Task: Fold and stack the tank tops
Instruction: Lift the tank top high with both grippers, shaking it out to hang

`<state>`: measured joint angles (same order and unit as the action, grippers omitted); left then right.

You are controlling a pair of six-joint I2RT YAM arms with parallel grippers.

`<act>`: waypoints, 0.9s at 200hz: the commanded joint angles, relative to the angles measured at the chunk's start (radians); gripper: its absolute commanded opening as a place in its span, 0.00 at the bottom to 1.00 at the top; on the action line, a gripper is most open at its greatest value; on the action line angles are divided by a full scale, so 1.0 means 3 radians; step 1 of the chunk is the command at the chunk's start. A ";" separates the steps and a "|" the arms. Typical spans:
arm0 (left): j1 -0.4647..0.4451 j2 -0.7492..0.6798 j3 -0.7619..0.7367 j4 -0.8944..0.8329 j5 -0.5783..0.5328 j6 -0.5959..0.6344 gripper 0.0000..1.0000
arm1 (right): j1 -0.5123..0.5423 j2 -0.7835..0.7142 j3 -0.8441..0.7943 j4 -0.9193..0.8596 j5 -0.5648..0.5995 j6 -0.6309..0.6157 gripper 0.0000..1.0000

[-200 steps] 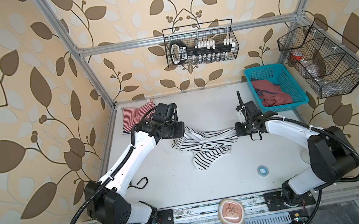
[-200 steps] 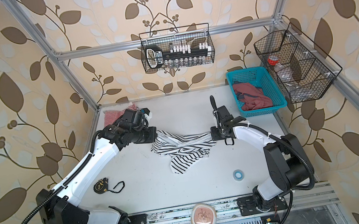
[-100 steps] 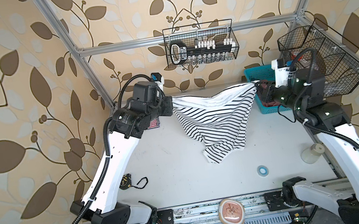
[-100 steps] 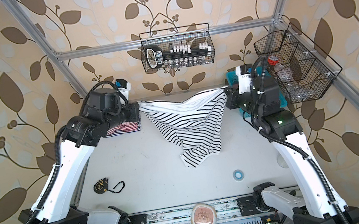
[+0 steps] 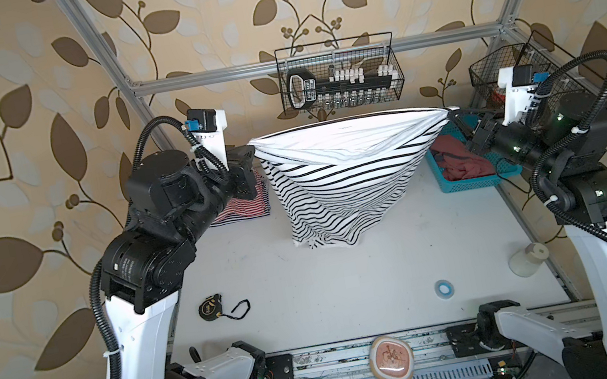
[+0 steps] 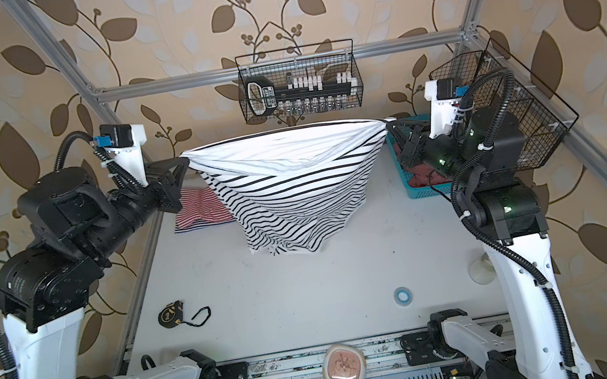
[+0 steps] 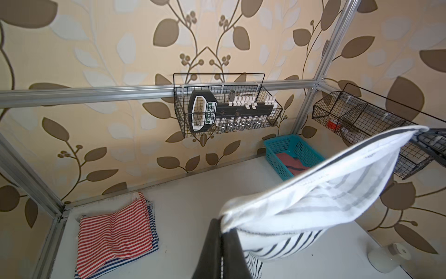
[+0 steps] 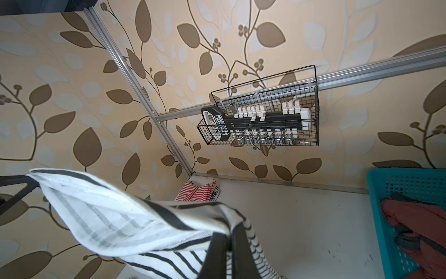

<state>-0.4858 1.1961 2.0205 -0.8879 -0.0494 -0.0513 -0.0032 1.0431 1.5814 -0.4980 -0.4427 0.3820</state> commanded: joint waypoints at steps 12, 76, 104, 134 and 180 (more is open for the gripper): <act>-0.0023 -0.0091 -0.0014 0.0035 0.0424 0.0139 0.00 | -0.0064 -0.0107 0.0237 -0.0180 -0.0032 -0.0036 0.00; -0.0026 -0.0509 0.0040 0.0060 0.1068 -0.0082 0.00 | -0.0071 -0.0472 0.0672 -0.0442 -0.0104 -0.0117 0.00; -0.0027 -0.0375 -0.0082 -0.0091 0.0464 0.0038 0.00 | -0.0071 -0.0420 0.0592 -0.0592 0.0170 -0.0237 0.00; -0.0024 -0.0164 0.0250 -0.0344 0.0838 -0.0097 0.00 | -0.0072 -0.0413 0.0518 -0.0588 -0.0164 -0.0115 0.00; -0.0026 -0.0376 0.0258 -0.0289 0.0926 -0.0281 0.00 | -0.0071 -0.0632 0.0634 -0.0715 -0.0433 -0.0031 0.00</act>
<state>-0.4915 1.1347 2.0762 -0.9867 0.1860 -0.0925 -0.0223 0.9070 1.7370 -0.7010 -0.4900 0.3557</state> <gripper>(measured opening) 0.045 0.048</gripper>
